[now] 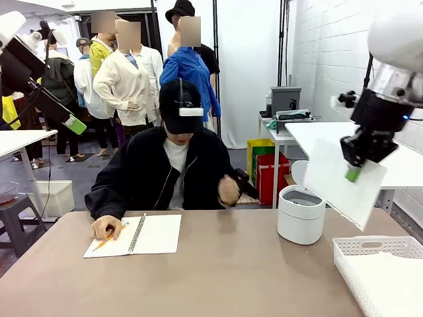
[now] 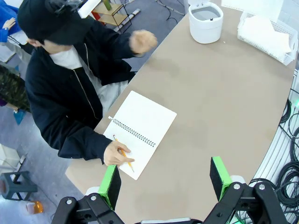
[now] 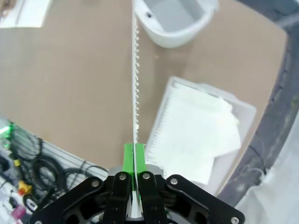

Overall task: Sort the paper based on its condition.
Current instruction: If a person hands you a paper, place it in the Organizing basket , and if it's crumpled, put it in the Trash can.

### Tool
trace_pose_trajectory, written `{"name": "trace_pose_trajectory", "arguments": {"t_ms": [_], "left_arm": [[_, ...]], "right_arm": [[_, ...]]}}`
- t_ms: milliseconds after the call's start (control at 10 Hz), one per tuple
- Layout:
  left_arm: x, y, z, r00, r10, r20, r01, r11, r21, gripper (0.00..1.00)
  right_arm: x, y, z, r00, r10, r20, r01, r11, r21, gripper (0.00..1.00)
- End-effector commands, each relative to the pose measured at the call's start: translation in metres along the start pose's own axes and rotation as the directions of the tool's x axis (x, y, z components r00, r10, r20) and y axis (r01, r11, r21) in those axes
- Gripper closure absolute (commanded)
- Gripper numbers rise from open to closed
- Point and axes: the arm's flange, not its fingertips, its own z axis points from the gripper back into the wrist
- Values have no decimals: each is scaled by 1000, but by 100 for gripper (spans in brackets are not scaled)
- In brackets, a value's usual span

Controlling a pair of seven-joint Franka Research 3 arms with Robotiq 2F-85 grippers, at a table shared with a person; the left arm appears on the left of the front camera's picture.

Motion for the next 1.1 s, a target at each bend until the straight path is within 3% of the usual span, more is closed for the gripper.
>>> {"name": "trace_pose_trajectory", "arguments": {"t_ms": [0, 300, 500, 600, 1000], "left_arm": [[0, 0, 1, 1000, 1, 3, 0, 1000, -1, 0], [0, 0, 1, 1000, 1, 3, 0, 1000, -1, 0], [0, 0, 1, 1000, 1, 3, 0, 1000, -1, 0], [0, 0, 1, 1000, 1, 3, 0, 1000, -1, 0], [0, 0, 1, 1000, 1, 3, 0, 1000, -1, 0]], "right_arm": [[-35, -16, -12, 997, -82, -5, 81, 987, -142, 100], [-65, -42, -34, 984, -158, -86, 133, 960, -247, 100], [-61, -57, -49, 965, -261, -10, 255, 949, -185, 100], [-66, -47, -35, 986, -154, -65, 135, 963, -232, 100], [-66, -49, -38, 983, -178, -51, 162, 962, -219, 100]]}}
